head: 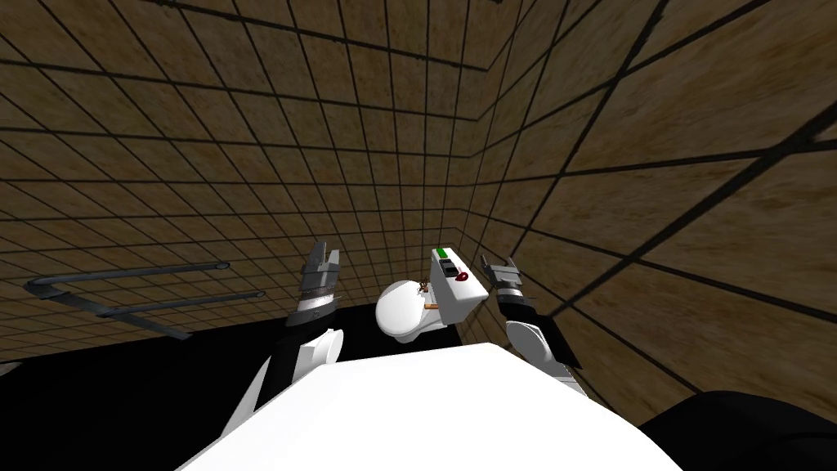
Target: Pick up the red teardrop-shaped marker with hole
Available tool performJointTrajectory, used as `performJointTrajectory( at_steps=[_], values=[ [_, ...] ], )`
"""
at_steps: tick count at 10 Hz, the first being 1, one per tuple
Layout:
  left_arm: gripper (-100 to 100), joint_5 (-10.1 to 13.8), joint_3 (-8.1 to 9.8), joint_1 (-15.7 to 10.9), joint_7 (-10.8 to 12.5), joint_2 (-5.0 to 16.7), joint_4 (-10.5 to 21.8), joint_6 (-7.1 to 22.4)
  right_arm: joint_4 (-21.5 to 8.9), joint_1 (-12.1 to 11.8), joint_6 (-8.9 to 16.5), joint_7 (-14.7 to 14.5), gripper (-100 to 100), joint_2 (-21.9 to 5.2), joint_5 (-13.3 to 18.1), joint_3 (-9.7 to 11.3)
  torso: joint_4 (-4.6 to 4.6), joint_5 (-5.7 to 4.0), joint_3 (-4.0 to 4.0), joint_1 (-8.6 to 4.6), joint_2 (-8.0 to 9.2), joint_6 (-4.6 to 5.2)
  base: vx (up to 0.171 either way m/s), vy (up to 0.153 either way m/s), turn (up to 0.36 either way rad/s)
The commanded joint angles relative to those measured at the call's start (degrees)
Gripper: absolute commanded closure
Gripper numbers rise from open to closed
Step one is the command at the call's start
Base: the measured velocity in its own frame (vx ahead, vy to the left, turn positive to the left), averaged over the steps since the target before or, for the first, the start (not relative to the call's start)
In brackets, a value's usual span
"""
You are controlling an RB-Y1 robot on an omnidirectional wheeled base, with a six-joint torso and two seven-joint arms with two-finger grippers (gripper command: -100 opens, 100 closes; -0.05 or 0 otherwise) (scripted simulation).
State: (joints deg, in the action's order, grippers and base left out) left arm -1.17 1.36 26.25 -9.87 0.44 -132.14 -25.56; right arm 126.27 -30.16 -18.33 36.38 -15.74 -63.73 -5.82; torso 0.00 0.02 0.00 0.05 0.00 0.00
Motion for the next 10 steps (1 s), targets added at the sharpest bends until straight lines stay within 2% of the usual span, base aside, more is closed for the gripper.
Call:
performJointTrajectory(
  at_steps=[1, 2, 3, 4, 5, 6, 7, 8, 9, 10],
  values=[
    [0, 0.0, 0.00, 0.0, 0.0, 0.0, 0.0, 0.0, -0.5, 0.2, 0.8, 1.2, -100, -0.3, -2.8, -0.5, 0.00, 0.00, 0.00, 0.00, 0.00, 0.00, 0.002, 0.017, 0.049],
    [0, 0.0, 0.00, 0.0, 0.0, 0.0, 0.0, 0.0, -1.7, 0.1, 1.7, 3.5, -100, -1.1, -4.5, -0.7, 0.00, 0.00, 0.00, -0.01, 0.00, 0.01, 0.002, 0.024, 0.096],
    [0, 0.0, 0.00, 0.0, 0.0, 0.0, 0.0, 0.0, -1.7, 0.1, 1.7, 3.5, -100, -1.1, -6.3, -0.7, 0.00, 0.00, 0.00, 0.01, 0.00, 0.00, 0.002, 0.019, 0.035],
    [0, 0.0, 0.00, 0.0, 0.0, 0.0, 0.0, 0.0, -3.0, 0.0, 2.7, 5.9, -100, -1.9, -8.0, -0.9, 0.00, 0.00, 0.00, 0.00, 0.00, 0.01, 0.006, 0.021, 0.076],
    [0, 0.0, 0.00, 0.0, 0.0, 0.0, 0.0, 0.0, -3.0, 0.0, 2.7, 5.9, -100, -1.9, -9.5, -0.9, 0.00, 0.00, -0.01, 0.00, -0.02, 0.00, 0.005, 0.016, 0.042],
    [0, 0.0, 0.00, 0.0, 0.0, 0.0, 0.0, 0.0, -4.3, -0.1, 3.8, 8.2, -100, -2.7, -11.1, -1.1, 0.00, 0.00, -0.01, -0.01, -0.01, 0.01, 0.004, 0.015, 0.101],
    [0, 0.0, 0.00, 0.0, 0.0, 0.0, 0.0, 0.0, -4.3, -0.1, 3.8, 8.2, -100, -2.7, -12.6, -1.1, 0.00, 0.00, 0.00, -0.03, 0.00, 0.00, 0.002, 0.007, 0.040],
    [0, 0.0, 0.00, 0.0, 0.0, 0.0, 0.0, 0.0, -5.7, -0.2, 4.8, 10.4, -100, -3.6, -14.3, -1.3, 0.00, -0.01, 0.00, -0.05, 0.00, 0.02, 0.004, 0.009, 0.090],
    [0, 0.0, 0.00, 0.0, 0.0, 0.0, 0.0, 0.0, -5.7, -0.2, 4.8, 10.4, -100, -3.6, -16.0, -1.3, 0.00, -0.01, -0.01, -0.05, -0.01, 0.00, 0.004, 0.006, 0.046],
    [0, 0.0, 0.00, 0.0, 0.0, 0.0, 0.0, 0.0, -7.2, -0.4, 5.9, 12.6, -100, -4.5, -17.7, -1.4, 0.00, -0.01, 0.00, -0.05, -0.01, 0.02, 0.004, 0.006, 0.076]
  ],
)
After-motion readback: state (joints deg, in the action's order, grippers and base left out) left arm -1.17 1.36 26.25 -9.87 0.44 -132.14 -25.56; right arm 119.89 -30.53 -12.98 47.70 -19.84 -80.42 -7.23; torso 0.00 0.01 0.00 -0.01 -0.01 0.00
